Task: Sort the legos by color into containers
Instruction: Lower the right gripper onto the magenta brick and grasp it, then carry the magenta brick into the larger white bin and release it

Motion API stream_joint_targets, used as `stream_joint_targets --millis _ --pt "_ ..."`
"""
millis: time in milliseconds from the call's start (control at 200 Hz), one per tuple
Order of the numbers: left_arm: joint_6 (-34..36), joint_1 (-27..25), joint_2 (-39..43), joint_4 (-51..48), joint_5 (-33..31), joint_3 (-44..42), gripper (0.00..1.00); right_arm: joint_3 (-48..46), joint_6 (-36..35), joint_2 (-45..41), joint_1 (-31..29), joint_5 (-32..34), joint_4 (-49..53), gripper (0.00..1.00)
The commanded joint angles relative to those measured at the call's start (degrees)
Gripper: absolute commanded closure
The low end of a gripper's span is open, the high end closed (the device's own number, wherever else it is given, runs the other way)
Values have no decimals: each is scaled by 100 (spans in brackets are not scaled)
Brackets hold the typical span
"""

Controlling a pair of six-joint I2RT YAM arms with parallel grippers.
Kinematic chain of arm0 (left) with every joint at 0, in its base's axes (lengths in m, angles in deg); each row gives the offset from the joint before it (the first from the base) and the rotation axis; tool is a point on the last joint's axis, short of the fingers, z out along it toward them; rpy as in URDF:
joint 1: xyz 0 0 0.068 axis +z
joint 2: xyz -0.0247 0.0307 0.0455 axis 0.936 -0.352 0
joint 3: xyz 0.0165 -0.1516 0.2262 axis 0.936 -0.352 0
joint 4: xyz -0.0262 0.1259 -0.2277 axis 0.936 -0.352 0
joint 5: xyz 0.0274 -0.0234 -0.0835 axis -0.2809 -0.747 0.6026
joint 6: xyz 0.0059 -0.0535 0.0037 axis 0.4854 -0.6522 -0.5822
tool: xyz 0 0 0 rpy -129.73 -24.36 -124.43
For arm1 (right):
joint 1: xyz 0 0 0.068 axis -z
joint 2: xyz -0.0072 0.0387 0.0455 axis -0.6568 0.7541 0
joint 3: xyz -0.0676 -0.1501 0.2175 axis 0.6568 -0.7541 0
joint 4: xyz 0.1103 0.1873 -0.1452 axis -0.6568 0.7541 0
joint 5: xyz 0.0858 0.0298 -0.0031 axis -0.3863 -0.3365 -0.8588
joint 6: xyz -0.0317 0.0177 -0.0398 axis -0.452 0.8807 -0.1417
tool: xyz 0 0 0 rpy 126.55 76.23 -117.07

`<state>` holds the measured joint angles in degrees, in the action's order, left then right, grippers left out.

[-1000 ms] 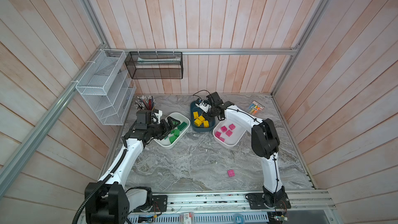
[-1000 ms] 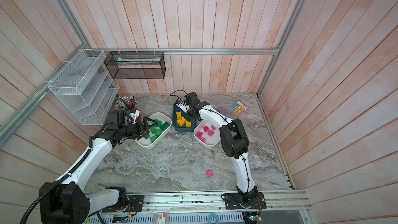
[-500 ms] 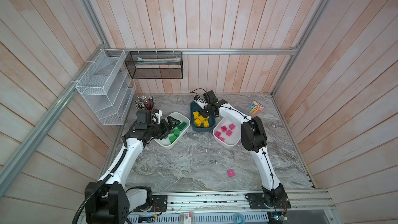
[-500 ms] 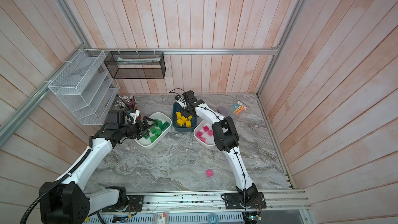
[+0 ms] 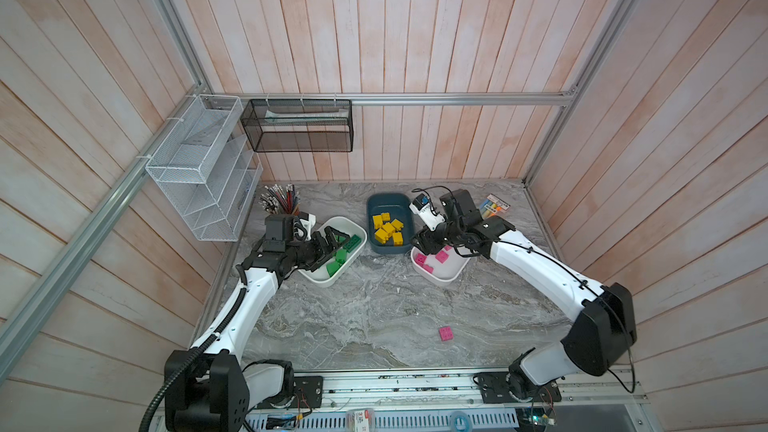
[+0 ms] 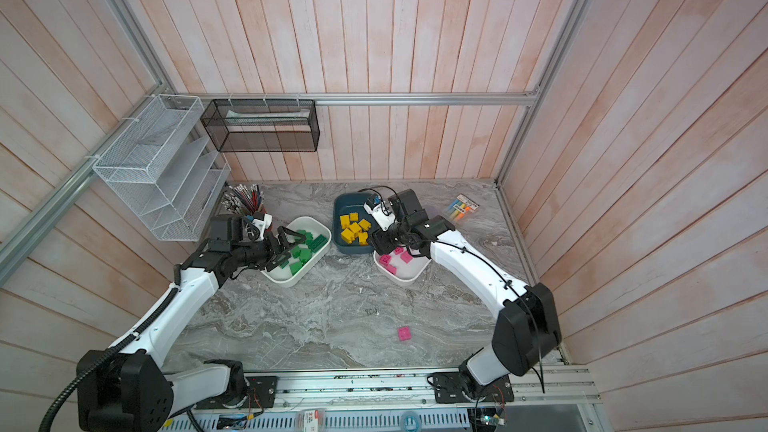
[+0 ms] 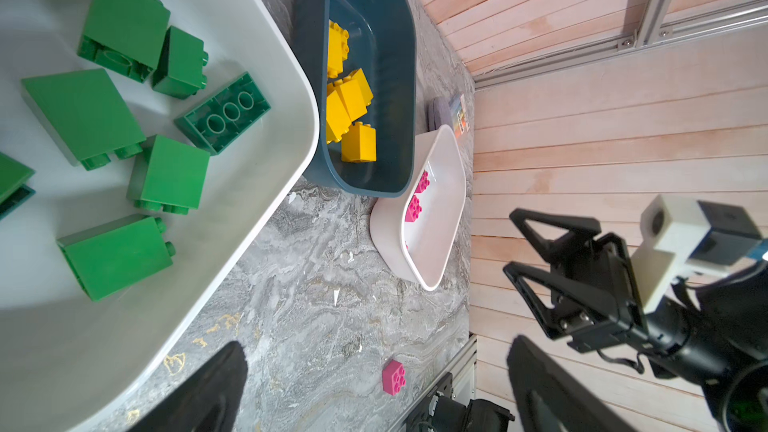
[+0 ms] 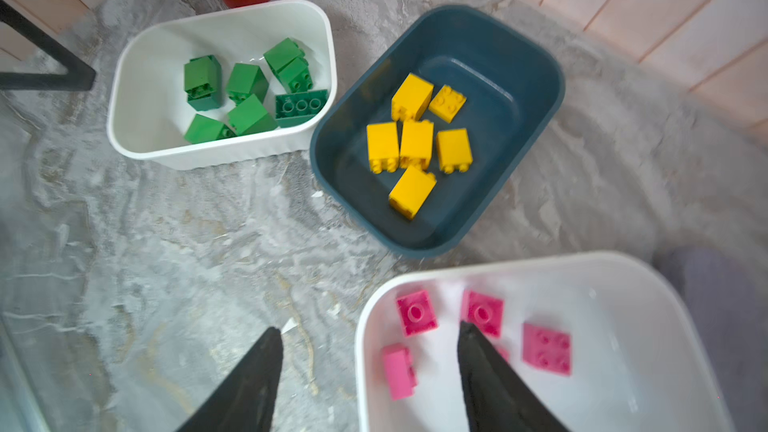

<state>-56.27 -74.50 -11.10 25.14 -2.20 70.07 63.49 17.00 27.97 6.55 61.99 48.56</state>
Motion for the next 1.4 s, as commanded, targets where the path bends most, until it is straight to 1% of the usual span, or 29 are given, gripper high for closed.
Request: stream_joint_targets --millis 0,180,305,400,470,585,735,895,1045,1270,1395 --pt "-75 -100 24 211 155 -153 0 -760 1712 -488 -344 130 668 35" --pt "-164 -280 -34 327 198 -251 0 -1667 2957 -1417 -1105 771 1380 35" --pt "-213 -377 -29 384 236 -288 0 -2334 3862 -1822 -1723 995 1547 35" --pt "-220 -414 -38 395 254 -300 0 -2843 4228 -1886 -2022 1124 1454 35" --pt "-216 -421 -60 391 275 -290 0 -3061 4352 -1839 -2094 1150 1259 35" --pt "-204 -426 -38 370 293 -271 0 -3195 4338 -1612 -2134 1362 1042 35" --pt "-213 -431 32 329 283 -311 0 -3266 4153 -1140 -2135 1414 682 37" --pt "-261 -430 167 277 279 -376 0 -3201 4047 -717 -2135 1484 683 49" --pt "-345 -430 325 259 306 -540 0 -3274 3957 -624 -2140 1356 728 55" --pt "-362 -430 511 138 306 -684 0 -3346 3969 -803 -2160 1394 840 76" --pt "-380 -430 537 100 343 -647 0 -2843 3771 -950 -1980 1526 912 78"
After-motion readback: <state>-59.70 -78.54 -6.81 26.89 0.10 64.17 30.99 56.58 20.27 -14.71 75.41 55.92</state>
